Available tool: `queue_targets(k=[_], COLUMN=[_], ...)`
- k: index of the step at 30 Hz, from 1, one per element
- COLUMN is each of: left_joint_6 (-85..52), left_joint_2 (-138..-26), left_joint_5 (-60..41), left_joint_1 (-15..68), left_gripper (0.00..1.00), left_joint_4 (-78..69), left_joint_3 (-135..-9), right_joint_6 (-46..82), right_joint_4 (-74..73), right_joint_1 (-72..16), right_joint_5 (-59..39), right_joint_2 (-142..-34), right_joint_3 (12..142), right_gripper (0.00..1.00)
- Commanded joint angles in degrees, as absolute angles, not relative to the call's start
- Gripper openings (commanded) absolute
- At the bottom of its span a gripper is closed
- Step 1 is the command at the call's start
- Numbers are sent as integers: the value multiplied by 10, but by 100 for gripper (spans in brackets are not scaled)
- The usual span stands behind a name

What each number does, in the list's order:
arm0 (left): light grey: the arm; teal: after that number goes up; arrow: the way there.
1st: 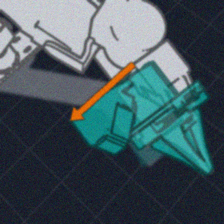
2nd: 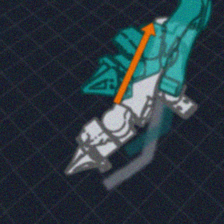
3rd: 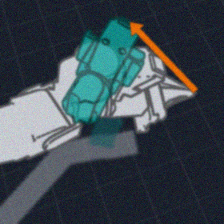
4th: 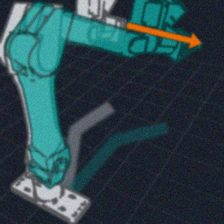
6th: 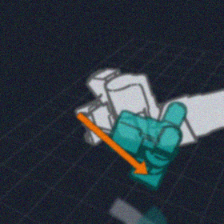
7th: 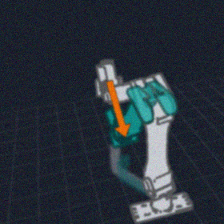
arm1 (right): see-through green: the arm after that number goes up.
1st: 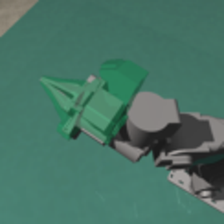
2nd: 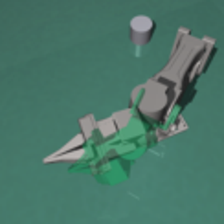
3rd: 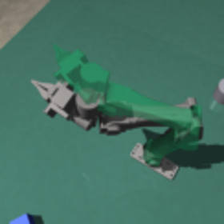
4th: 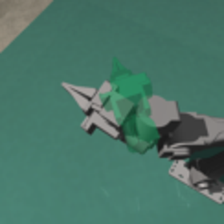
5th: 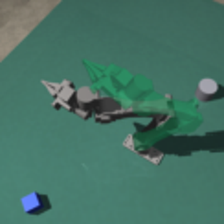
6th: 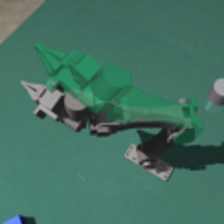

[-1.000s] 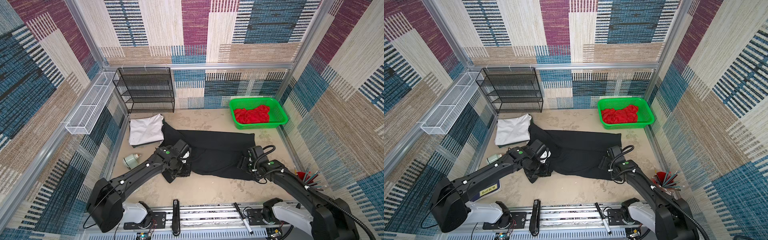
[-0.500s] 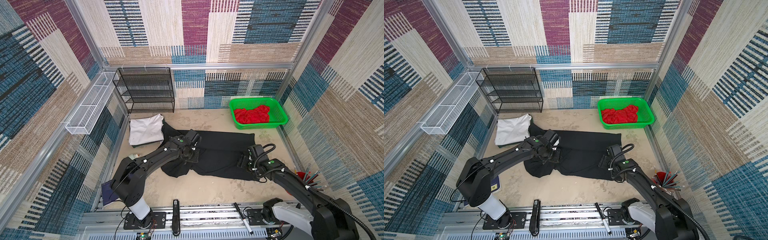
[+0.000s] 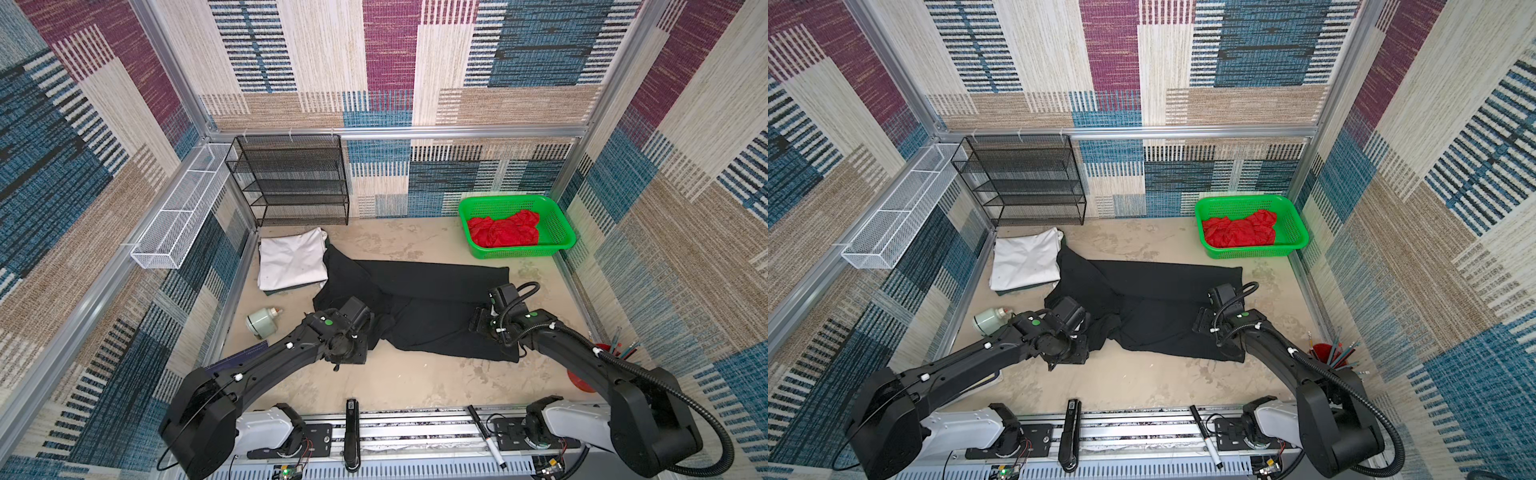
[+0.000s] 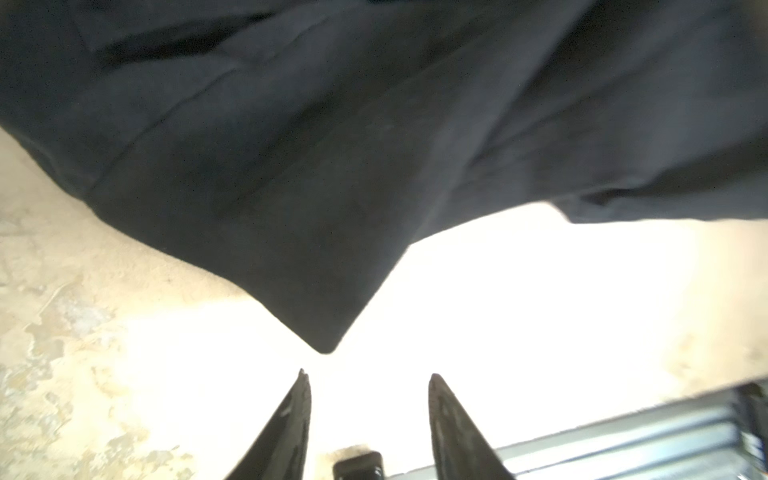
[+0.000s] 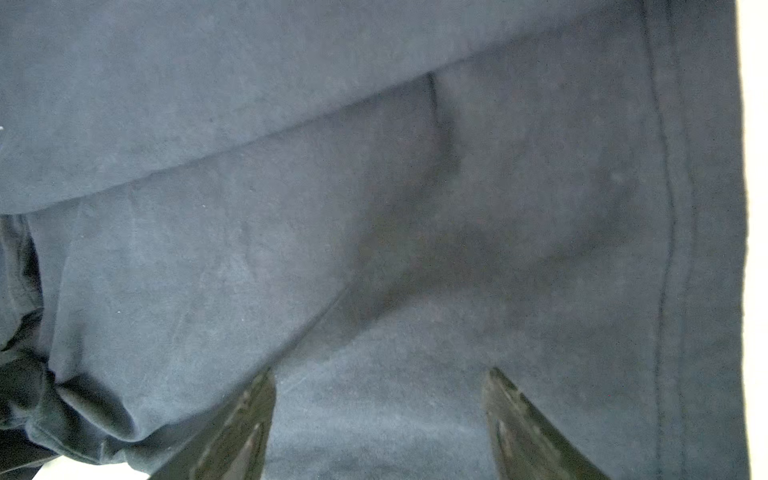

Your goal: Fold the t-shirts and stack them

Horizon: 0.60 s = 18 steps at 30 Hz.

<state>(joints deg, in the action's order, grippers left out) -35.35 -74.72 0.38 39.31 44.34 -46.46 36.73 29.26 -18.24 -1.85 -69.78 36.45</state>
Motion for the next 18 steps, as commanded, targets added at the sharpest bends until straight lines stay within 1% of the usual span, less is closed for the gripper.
queue_targets(k=[1, 3, 4, 5, 7, 8, 13, 16, 18], left_joint_6=[-363, -362, -361, -357, -348, -342, -314, -291, -270], left_joint_2=[-788, -809, -818, -826, -837, -837, -802, -789, -800], left_joint_5=[42, 43, 47, 47, 55, 59, 68, 68, 64], left_joint_1=[382, 372, 367, 361, 352, 348, 322, 290, 261], left_gripper=[50, 46, 41, 34, 10, 1, 0, 0, 0], left_joint_4=[432, 412, 406, 403, 414, 420, 436, 438, 433], left_joint_3=[-481, -487, -490, -493, -506, -512, -522, -534, -545], right_joint_6=[362, 364, 364, 364, 366, 367, 365, 361, 359], right_joint_4=[279, 279, 280, 282, 284, 284, 276, 272, 267], right_joint_1=[-183, -183, -183, -183, -183, -183, -183, -183, -183], right_joint_5=[-22, -20, -19, -18, -17, -16, -16, -20, -22], right_joint_2=[-689, -681, -679, -678, -677, -677, -689, -703, -711], right_joint_3=[364, 359, 357, 358, 357, 358, 359, 363, 364], right_gripper=[79, 79, 79, 79, 80, 80, 80, 80, 80])
